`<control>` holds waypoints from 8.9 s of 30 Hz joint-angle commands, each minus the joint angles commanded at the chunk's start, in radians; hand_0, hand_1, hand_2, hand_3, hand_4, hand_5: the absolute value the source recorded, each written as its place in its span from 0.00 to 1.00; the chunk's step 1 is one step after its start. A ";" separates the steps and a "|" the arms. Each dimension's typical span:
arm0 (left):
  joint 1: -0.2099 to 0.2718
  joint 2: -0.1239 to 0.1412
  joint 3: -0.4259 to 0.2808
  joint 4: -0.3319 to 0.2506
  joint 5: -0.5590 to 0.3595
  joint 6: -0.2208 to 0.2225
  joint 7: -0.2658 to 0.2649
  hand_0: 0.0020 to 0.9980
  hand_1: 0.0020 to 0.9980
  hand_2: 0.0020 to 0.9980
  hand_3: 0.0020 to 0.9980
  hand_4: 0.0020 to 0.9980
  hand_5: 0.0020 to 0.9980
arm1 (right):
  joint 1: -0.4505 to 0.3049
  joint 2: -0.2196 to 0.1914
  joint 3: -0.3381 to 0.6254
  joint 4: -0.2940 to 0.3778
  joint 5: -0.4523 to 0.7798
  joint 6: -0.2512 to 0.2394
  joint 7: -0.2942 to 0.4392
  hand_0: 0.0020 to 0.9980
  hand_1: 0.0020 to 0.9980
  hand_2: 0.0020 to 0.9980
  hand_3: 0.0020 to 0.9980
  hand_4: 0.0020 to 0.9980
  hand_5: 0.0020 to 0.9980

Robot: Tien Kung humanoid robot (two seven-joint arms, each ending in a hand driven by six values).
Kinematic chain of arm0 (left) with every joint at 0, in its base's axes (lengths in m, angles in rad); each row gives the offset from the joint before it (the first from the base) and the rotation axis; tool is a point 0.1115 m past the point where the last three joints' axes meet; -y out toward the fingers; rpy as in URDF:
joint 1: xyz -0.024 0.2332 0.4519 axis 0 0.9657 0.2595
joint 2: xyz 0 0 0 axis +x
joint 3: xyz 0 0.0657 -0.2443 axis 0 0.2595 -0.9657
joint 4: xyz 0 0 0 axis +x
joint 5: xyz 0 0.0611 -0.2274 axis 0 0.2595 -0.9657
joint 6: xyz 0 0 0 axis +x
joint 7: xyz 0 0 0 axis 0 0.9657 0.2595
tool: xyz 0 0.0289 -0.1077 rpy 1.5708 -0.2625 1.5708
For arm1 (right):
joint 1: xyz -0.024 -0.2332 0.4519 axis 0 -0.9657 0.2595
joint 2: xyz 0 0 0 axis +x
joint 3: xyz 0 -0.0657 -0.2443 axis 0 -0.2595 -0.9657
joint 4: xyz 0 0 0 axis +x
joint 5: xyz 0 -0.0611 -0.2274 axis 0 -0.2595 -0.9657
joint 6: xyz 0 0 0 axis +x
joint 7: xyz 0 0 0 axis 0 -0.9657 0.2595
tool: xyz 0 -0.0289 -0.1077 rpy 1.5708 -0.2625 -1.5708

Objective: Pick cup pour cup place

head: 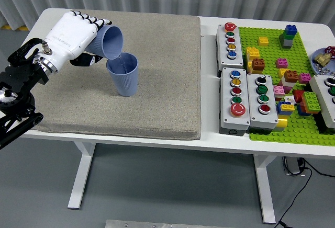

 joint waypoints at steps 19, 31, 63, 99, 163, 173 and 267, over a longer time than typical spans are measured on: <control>-0.005 0.005 0.016 0.003 0.000 0.003 0.006 0.50 0.52 0.60 0.73 0.52 0.00 | -0.009 0.002 -0.003 0.000 -0.001 -0.001 -0.001 0.75 0.71 0.77 0.62 0.20 0.17; -0.006 0.005 0.013 0.001 0.000 0.001 0.008 0.50 0.52 0.60 0.73 0.52 0.00 | -0.008 0.001 -0.001 0.000 -0.001 0.000 0.000 0.75 0.71 0.77 0.62 0.20 0.17; -0.008 0.004 0.007 -0.002 0.000 0.017 0.014 0.50 0.52 0.60 0.72 0.51 0.00 | -0.005 0.000 0.000 0.000 0.000 0.000 0.000 0.75 0.71 0.76 0.62 0.20 0.17; 0.076 -0.056 -0.132 0.052 -0.013 0.076 -0.121 0.50 0.52 0.58 0.71 0.51 0.00 | -0.014 0.009 0.005 0.000 -0.011 0.001 -0.004 0.75 0.71 0.76 0.62 0.20 0.17; 0.261 -0.396 -0.421 0.485 -1.070 -0.008 -0.541 0.52 0.52 0.57 0.67 0.55 0.03 | -0.002 0.022 0.015 0.000 -0.030 0.001 -0.010 0.75 0.71 0.77 0.62 0.20 0.17; 0.272 -0.393 -0.429 0.498 -1.066 -0.021 -0.549 0.52 0.53 0.58 0.67 0.56 0.04 | -0.007 0.024 0.016 0.000 -0.035 0.001 -0.013 0.75 0.71 0.77 0.62 0.20 0.17; 0.257 -0.395 -0.880 0.044 -1.019 -0.195 -0.468 0.77 0.82 1.00 1.00 1.00 0.59 | -0.008 0.020 0.006 0.000 -0.032 -0.004 -0.021 0.75 0.71 0.76 0.62 0.20 0.17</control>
